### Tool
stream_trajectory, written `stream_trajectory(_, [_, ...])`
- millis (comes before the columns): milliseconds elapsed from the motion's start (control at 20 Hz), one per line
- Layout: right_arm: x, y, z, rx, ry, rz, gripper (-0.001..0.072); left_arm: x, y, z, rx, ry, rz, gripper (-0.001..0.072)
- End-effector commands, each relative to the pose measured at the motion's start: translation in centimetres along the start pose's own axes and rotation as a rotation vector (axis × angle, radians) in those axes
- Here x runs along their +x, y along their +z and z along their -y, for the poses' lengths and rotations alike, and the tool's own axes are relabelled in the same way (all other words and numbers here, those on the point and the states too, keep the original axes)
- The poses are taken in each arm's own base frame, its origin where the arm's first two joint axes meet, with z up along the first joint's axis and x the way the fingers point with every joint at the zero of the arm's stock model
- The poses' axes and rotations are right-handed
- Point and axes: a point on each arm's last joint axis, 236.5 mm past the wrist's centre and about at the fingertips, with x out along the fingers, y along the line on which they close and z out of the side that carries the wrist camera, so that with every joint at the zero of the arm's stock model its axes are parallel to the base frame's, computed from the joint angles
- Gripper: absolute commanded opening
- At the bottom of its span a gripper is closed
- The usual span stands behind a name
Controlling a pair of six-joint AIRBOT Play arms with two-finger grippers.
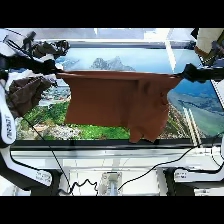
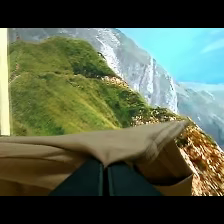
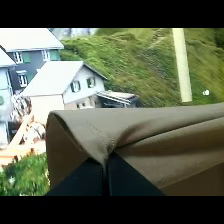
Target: Fold the shirts.
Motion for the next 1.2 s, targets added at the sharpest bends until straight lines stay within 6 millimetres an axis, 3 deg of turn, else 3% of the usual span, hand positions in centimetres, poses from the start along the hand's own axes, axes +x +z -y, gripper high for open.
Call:
stream_trajectory(0, [6.0, -0.4, 1.3, -0.001, -0.030, 0.035, 0.0026, 5.5, 0.3, -3.6, -0.040, 0.029, 0.015, 0.0027])
stream_trajectory(250, [12.2, 0.2, -0.6, -0.045, -0.041, 0.121, 0.0025, 9.3, 1.2, -6.2, -0.082, 0.066, 0.076, 0.0027])
stream_trajectory(350, [13.2, 1.3, -0.7, -0.043, -0.054, 0.184, 0.0025, 9.3, 2.8, -7.0, -0.087, 0.092, 0.146, 0.0026])
stream_trajectory(450, [13.6, 1.2, -0.5, -0.036, -0.054, 0.184, 0.0025, 9.3, 3.0, -7.2, -0.084, 0.097, 0.154, 0.0026])
stream_trajectory(700, [14.0, -1.4, 0.2, -0.091, -0.079, 0.072, 0.0026, 10.8, -2.3, -7.5, -0.068, 0.091, -0.060, 0.0027])
stream_trajectory(850, [14.0, -1.8, 0.2, -0.095, -0.080, 0.055, 0.0026, 11.8, -3.7, -6.4, -0.058, 0.043, -0.115, 0.0027])
stream_trajectory(1150, [14.4, -5.3, 1.4, -0.105, -0.111, -0.088, 0.0026, 13.9, -7.7, -5.9, -0.109, 0.001, -0.263, 0.0027])
